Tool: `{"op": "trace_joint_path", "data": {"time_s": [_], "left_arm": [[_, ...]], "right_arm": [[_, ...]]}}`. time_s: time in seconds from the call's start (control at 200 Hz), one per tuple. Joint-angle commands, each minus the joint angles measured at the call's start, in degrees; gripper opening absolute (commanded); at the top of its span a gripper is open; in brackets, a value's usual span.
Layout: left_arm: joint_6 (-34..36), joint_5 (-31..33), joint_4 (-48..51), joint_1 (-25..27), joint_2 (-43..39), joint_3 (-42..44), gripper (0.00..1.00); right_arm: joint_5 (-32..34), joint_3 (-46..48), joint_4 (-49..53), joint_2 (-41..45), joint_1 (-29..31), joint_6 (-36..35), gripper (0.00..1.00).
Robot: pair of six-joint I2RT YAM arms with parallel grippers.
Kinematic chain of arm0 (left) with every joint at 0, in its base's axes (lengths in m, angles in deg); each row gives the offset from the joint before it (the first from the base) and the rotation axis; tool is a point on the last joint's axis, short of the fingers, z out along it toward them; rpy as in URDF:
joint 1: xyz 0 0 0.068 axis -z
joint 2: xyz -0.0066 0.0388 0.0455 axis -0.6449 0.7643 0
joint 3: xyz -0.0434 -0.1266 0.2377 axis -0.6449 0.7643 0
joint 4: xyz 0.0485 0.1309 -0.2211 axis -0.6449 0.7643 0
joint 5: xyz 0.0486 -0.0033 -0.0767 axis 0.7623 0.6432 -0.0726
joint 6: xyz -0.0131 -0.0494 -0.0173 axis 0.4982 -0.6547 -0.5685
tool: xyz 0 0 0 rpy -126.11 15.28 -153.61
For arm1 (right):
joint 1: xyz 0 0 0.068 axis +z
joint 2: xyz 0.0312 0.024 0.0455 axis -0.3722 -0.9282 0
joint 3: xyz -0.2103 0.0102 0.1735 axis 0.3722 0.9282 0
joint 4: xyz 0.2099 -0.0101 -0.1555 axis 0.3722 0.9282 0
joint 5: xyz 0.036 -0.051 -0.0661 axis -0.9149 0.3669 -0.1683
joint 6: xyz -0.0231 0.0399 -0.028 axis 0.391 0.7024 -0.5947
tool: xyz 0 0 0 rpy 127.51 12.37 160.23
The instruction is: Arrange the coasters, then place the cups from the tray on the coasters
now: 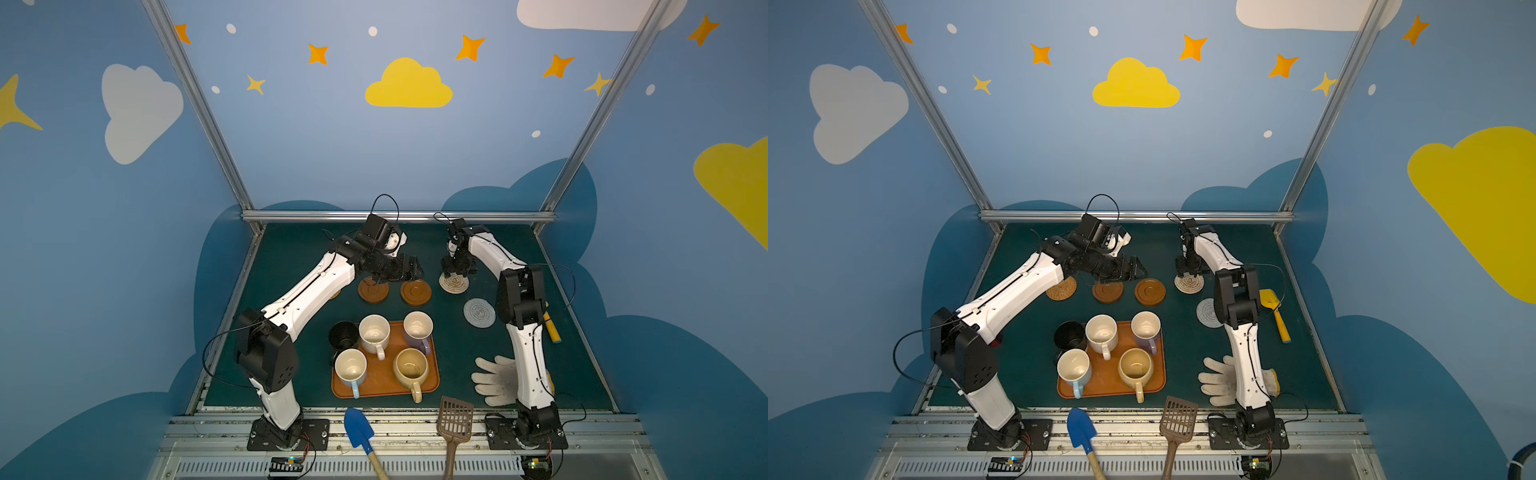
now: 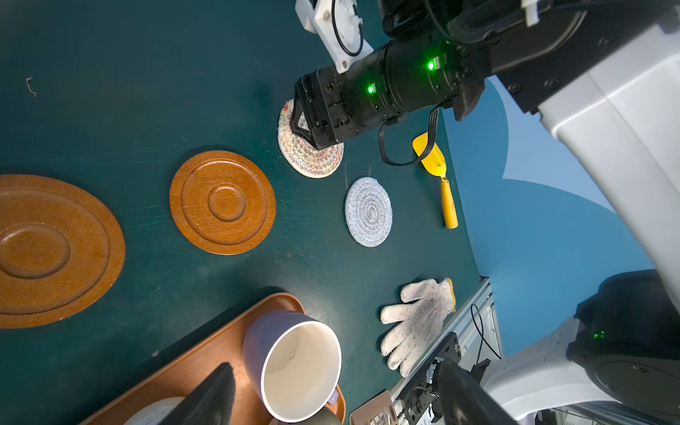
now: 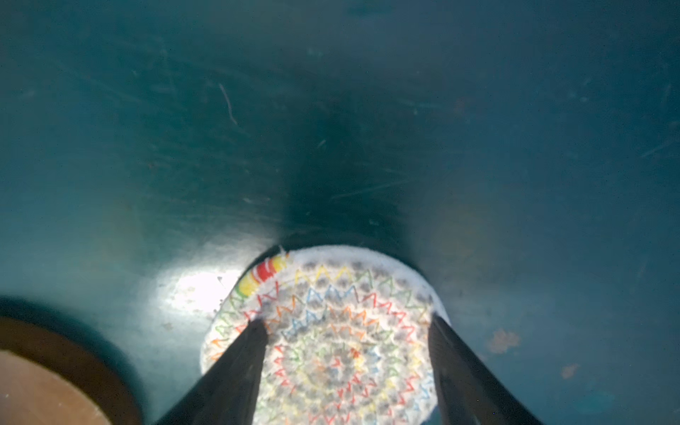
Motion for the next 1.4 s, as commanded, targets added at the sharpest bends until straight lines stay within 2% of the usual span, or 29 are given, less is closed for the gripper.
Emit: {"op": "trace_joint_path", "data": {"time_s": [0.0,0.17,0.32,0.611,0.866,1.061,1.141,1.397], "left_arm": [[-0.18,-0.99,-0.72,0.18,-0.47,-0.51,0.87],[-0.22,-1.43,-1.39,0.22,-0.41,0.18,0.87],[-0.26,-1.6,-1.97,0.25,0.15,-0.03,0.87],[0.19,-1.55,-1.64,0.41,1.09,-0.75,0.87],[0.45,-1.22,-1.3,0.35,0.21,1.22,0.88],[0.91,-0.33,-1.52,0.75,-0.62,0.86,0.9],[3.05,2.17,0.82,1.9,-0.18,-1.32,0.99],[8.1,2.17,2.48,6.02,0.6,-4.16,1.0]], "right_arm": [[0.5,3.6,4.43,0.73,0.37,-0.62,0.7],[-1.31,16.86,-1.45,7.46,0.51,0.99,0.69],[-3.43,20.96,-4.17,8.74,0.9,1.43,0.69],[-8.91,16.03,-6.47,7.8,1.15,3.9,0.71],[-7.1,10.84,-4.02,7.42,1.66,4.76,0.7],[-7.89,11.63,-4.54,15.45,1.64,6.23,0.72],[-9.21,13.13,-3.82,19.27,1.06,7.79,0.72],[-10.69,31.93,-4.54,39.07,-0.6,13.66,0.8]]}}
